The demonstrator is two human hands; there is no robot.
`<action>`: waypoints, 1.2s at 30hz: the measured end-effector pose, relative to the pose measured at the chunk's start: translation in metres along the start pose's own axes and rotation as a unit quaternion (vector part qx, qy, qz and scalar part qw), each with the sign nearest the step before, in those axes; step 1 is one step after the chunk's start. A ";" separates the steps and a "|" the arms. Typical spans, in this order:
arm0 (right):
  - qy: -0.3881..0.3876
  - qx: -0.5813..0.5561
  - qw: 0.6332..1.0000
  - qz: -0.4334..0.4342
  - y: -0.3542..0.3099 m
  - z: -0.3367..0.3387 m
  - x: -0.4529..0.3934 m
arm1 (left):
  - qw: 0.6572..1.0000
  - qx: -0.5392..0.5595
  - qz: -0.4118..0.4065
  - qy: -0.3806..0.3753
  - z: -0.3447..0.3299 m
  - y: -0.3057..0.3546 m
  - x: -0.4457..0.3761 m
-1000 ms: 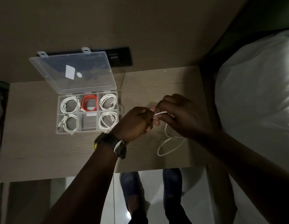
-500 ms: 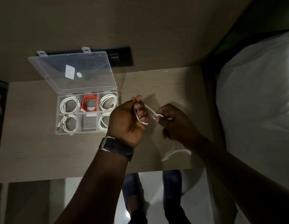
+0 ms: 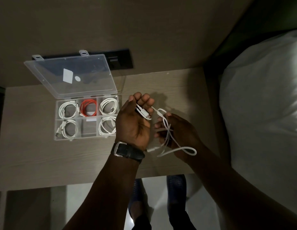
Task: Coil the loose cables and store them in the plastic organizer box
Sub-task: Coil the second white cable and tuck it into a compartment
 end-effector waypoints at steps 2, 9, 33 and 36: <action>0.041 -0.053 0.998 0.000 -0.002 0.007 -0.002 | 1.000 0.001 -0.025 -0.002 0.001 0.002 0.001; 0.136 -0.257 0.955 0.053 0.003 0.046 -0.006 | 0.992 0.044 -0.119 -0.009 0.006 0.041 0.000; 0.108 0.336 0.809 0.469 -0.109 -0.030 0.044 | 0.951 -0.309 -0.004 0.027 -0.008 0.012 0.038; 0.191 0.380 0.729 0.536 -0.131 -0.024 0.063 | 0.945 -0.323 0.002 0.043 -0.003 0.013 0.038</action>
Point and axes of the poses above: each hand's wrist, its own x-axis away from the middle knuckle, its own z-axis out of the back of the hand, y = z × x, the point moved 7 cm from there along -x, towards the middle knuckle
